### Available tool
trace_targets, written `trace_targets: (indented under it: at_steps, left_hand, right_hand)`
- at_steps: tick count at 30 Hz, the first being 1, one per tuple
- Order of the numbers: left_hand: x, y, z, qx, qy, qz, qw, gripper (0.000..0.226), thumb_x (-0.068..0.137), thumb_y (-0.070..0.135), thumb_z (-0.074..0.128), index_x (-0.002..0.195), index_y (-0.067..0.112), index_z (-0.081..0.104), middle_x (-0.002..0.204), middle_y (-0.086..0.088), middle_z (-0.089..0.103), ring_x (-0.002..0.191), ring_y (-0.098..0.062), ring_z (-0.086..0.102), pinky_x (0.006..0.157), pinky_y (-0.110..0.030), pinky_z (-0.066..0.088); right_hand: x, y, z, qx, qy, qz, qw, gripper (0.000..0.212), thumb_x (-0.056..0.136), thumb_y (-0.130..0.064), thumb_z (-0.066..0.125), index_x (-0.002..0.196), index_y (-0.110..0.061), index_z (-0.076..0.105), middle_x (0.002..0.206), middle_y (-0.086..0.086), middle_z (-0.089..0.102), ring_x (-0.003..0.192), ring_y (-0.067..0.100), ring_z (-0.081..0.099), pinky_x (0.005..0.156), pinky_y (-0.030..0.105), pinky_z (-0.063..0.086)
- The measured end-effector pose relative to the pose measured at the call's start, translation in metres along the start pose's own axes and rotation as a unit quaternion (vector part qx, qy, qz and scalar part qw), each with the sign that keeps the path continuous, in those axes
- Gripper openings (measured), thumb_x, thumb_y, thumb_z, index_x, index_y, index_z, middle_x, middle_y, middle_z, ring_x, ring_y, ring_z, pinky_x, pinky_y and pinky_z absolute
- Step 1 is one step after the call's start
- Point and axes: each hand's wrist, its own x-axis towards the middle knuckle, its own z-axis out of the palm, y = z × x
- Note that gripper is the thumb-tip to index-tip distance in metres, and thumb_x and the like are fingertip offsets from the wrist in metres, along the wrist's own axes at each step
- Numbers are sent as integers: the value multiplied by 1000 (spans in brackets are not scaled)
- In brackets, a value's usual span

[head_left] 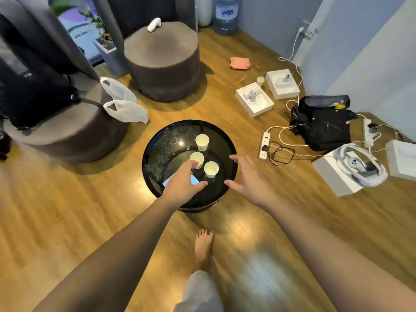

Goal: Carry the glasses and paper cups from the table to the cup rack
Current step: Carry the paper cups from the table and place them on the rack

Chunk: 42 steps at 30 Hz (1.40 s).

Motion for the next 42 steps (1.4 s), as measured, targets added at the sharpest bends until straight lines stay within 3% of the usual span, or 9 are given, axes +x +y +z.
trace_targets:
  at_steps: [11, 20, 25, 31, 34, 38, 42]
  left_hand:
    - [128, -79, 98, -14, -109, -107, 988, 66, 88, 37, 79, 143, 24, 46, 144, 3, 56, 125, -19, 58, 105, -41, 51]
    - [176, -115, 154, -68, -126, -143, 979, 94, 86, 28, 82, 161, 27, 24, 161, 5, 39, 127, -21, 59, 107, -45, 50]
    - [182, -115, 168, -112, -116, -124, 979, 75, 90, 15, 77, 154, 24, 39, 149, 4, 54, 126, -21, 58, 107, -41, 50]
    - [179, -83, 144, -114, -92, -56, 988, 56, 93, 12, 70, 143, 23, 49, 138, 5, 60, 117, -15, 60, 105, -40, 51]
    - [181, -47, 113, -114, -88, -5, 990, 56, 90, 16, 73, 141, 24, 50, 136, 6, 59, 115, -12, 60, 103, -42, 52]
    - [185, 11, 67, -134, -78, 55, 986, 62, 85, 21, 78, 140, 26, 49, 134, 4, 59, 122, -15, 58, 102, -47, 52]
    - [179, 86, 21, -157, -75, 121, 977, 66, 78, 27, 77, 137, 28, 47, 131, 2, 59, 121, -17, 59, 101, -49, 52]
  right_hand:
    - [134, 98, 118, 3, -77, 100, 992, 72, 86, -35, 76, 145, -29, 35, 144, -4, 41, 129, 19, 49, 101, 38, 49]
    - [189, 137, 187, -28, -126, 133, 983, 96, 85, -28, 78, 157, -27, 13, 155, -1, 31, 134, 27, 40, 97, 44, 51]
    - [199, 142, 200, -38, -161, 138, 976, 90, 88, -27, 76, 158, -25, 19, 154, -2, 37, 134, 27, 40, 102, 45, 47]
    - [191, 129, 164, 32, -113, 139, 983, 79, 86, -26, 77, 151, -23, 33, 150, -2, 44, 131, 26, 45, 105, 47, 44]
    - [187, 114, 121, 90, -61, 124, 986, 70, 83, -24, 79, 142, -24, 42, 140, -4, 51, 126, 22, 49, 103, 45, 45]
    - [181, 84, 54, 148, 17, 101, 984, 62, 79, -30, 81, 132, -26, 47, 127, -7, 57, 115, 11, 53, 93, 31, 46]
    - [163, 48, -27, 156, 93, 78, 980, 65, 78, -35, 81, 132, -24, 46, 124, -5, 57, 111, 11, 54, 91, 31, 47]
